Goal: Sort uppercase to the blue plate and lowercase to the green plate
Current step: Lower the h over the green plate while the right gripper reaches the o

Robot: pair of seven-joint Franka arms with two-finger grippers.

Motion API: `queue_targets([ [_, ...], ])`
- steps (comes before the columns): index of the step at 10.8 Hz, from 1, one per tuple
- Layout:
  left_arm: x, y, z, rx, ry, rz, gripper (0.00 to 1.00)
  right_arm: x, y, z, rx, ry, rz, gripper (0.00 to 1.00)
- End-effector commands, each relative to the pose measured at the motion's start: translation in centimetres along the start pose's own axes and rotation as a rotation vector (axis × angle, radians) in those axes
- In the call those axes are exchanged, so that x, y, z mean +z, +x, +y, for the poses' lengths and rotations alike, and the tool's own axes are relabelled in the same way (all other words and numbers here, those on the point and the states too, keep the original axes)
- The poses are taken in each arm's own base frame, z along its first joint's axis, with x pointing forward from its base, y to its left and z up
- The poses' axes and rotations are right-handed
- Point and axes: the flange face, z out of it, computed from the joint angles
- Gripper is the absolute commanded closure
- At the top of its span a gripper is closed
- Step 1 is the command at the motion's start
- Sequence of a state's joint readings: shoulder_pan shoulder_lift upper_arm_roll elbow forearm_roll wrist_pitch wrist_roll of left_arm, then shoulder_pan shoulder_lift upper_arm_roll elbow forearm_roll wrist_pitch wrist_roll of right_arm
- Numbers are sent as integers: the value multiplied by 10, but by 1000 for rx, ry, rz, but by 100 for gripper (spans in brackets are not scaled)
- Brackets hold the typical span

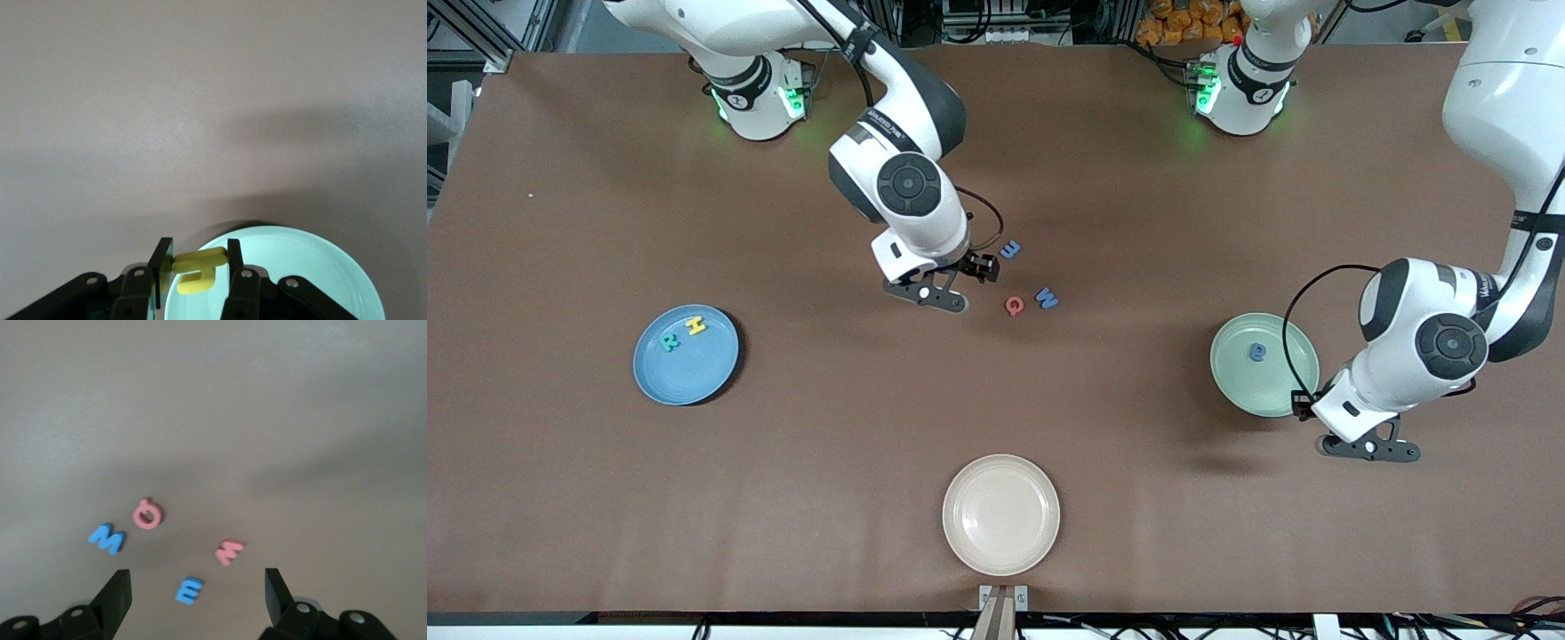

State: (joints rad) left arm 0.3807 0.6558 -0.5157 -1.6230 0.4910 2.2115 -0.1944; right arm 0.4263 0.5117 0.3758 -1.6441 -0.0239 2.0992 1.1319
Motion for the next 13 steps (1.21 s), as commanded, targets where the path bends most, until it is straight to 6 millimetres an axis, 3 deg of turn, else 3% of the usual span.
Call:
queue_targets([
  [1, -4, -3, -8, 24, 18, -2, 100, 20, -8, -12, 50, 27, 36, 11],
  [5, 12, -4, -16, 13, 9, -16, 100, 86, -29, -31, 73, 3, 228, 13],
  [8, 25, -7, -11, 17, -1, -35, 100, 110, -38, -37, 61, 37, 212, 17],
  [11, 41, -6, 23, 16, -30, -50, 100, 131, -35, -37, 79, 29, 196, 17],
  [13, 55, -9, 37, 10, -40, -71, 100, 151, -38, -49, 72, 49, 178, 17],
])
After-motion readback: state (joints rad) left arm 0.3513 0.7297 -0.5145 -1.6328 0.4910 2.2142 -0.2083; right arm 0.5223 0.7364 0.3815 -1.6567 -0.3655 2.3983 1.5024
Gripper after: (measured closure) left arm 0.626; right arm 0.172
